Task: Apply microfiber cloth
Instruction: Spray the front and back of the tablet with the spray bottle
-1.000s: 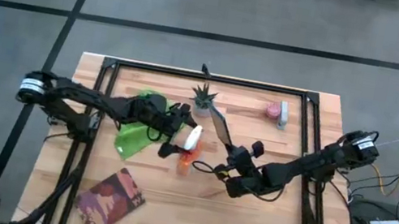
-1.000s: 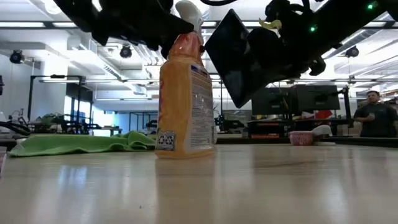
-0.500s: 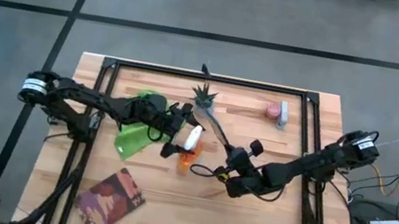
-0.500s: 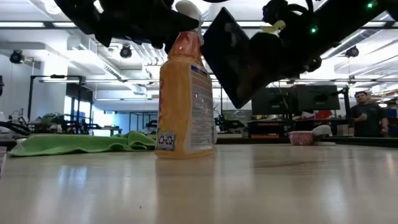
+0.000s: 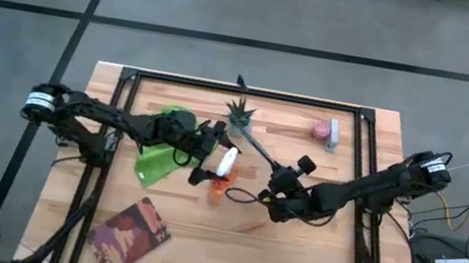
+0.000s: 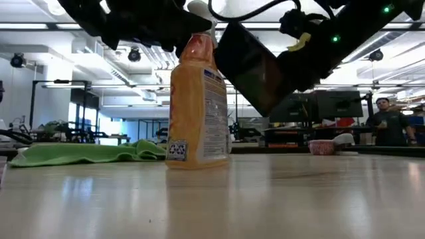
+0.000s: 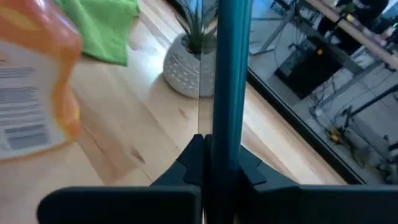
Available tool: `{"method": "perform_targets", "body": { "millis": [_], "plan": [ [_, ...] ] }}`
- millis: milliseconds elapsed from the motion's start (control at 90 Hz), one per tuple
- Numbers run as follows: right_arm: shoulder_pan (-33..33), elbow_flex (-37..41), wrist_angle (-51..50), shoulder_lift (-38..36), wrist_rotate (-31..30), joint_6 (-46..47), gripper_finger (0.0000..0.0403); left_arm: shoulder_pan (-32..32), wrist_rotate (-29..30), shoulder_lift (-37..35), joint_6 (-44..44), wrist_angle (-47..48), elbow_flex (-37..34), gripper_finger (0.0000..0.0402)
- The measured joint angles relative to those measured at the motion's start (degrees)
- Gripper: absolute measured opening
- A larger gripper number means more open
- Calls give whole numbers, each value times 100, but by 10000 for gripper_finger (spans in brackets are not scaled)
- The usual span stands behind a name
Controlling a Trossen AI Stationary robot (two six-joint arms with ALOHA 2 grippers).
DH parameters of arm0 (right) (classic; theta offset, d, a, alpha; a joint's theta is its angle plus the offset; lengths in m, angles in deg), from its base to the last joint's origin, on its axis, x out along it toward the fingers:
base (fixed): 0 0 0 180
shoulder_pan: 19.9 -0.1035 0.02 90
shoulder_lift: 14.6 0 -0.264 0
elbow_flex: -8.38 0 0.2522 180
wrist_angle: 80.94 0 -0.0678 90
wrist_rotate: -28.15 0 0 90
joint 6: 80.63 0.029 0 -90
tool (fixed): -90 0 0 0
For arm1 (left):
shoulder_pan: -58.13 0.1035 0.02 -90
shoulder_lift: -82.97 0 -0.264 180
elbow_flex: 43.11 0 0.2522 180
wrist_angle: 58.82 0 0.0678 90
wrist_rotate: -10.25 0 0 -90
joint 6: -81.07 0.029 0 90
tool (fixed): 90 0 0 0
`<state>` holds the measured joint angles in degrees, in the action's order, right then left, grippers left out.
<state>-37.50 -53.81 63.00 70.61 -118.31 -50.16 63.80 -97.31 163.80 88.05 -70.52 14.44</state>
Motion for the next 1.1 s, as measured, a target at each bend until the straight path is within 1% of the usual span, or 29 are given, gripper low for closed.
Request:
{"method": "perform_targets", "body": {
  "millis": [211,289,378,467,589,644,767,833,1100],
  "plan": [
    [525,264,47,-708,1204,-786,8,0,0,-2,0,8,0,398],
    [726,396,278,-933,1580,-1086,8,0,0,-4,-7,11,0,398],
    [970,601,943,-1161,2110,-1617,8,0,0,-4,-19,8,0,398],
    [1300,909,1976,-1290,2815,-2149,8,0,0,-4,-20,18,0,398],
    [1837,1393,3185,-1307,3816,-2413,8,0,0,-4,-69,24,0,398],
    [2021,1608,3659,-1280,4114,-2440,8,0,0,-4,-140,15,0,398],
    [2275,2068,4780,-1231,4525,-2578,8,0,0,-4,-189,14,0,398],
    [2361,2245,5171,-1228,4737,-2581,8,0,2,-7,-188,-1,0,398],
    [2338,2338,5434,-1205,4960,-2507,8,0,38,-35,-64,-17,0,398]
  ]
}}
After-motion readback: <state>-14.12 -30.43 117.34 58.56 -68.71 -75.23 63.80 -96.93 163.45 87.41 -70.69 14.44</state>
